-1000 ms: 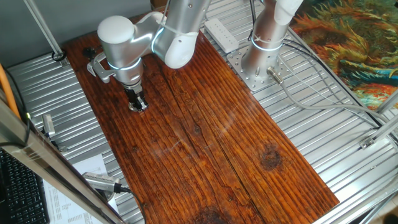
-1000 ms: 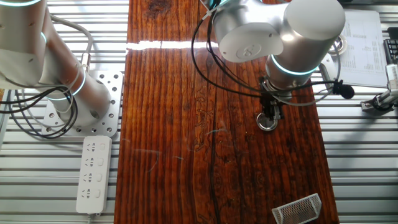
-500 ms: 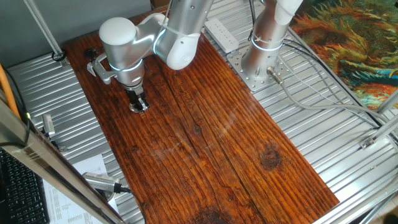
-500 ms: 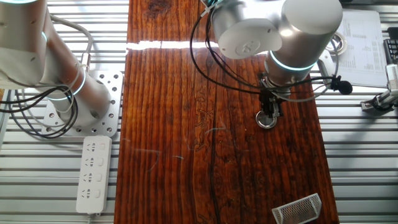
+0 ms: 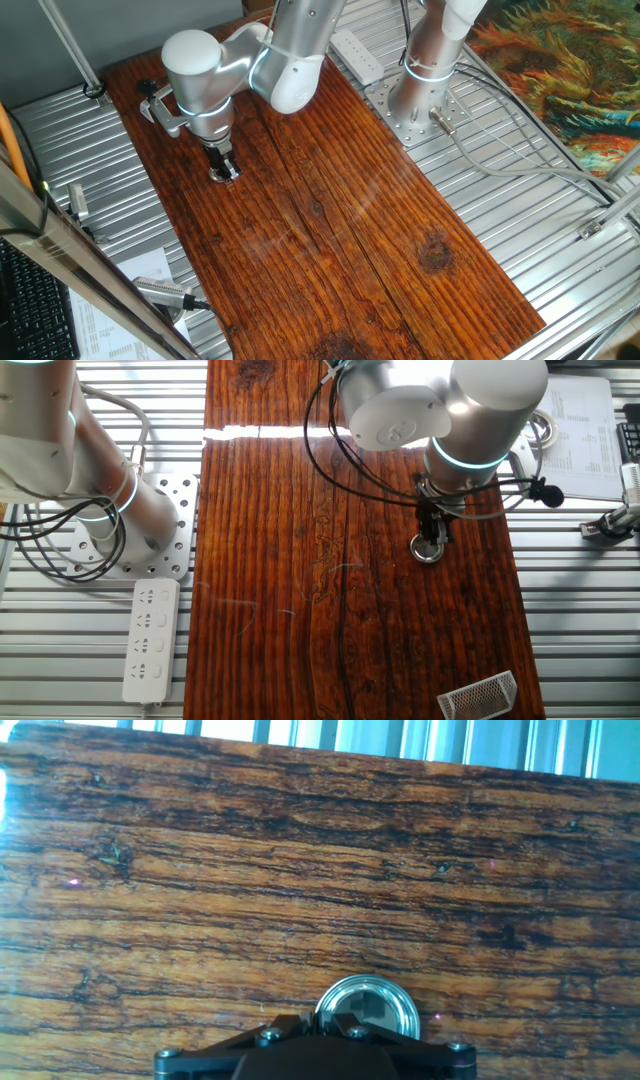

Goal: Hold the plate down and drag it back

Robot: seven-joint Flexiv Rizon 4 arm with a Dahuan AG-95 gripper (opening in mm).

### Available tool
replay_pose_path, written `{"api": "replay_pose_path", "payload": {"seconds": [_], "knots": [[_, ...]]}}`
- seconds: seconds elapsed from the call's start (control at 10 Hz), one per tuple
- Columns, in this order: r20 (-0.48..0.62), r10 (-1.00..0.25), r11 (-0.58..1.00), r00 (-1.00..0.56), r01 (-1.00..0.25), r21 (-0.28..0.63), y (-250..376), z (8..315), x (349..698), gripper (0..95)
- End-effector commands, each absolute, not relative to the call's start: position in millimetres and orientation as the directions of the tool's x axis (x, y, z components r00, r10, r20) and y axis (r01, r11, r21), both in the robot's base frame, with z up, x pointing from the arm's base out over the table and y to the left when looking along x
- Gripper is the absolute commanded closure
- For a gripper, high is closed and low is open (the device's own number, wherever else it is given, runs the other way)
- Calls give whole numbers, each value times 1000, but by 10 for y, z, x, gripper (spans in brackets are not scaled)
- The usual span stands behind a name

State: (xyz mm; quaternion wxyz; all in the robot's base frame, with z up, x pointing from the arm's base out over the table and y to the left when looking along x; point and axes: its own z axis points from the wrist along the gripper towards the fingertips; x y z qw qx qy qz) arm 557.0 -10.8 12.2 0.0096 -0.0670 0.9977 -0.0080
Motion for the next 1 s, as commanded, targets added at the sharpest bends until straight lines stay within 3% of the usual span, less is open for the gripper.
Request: {"api": "replay_pose_path", "payload": {"seconds": [0.1,1.0], "knots": [[-18,-128,992,-992,-128,-17,-75,141,5584,950],[-12,-139,990,-990,-139,-34,8,131,5551,950]]}}
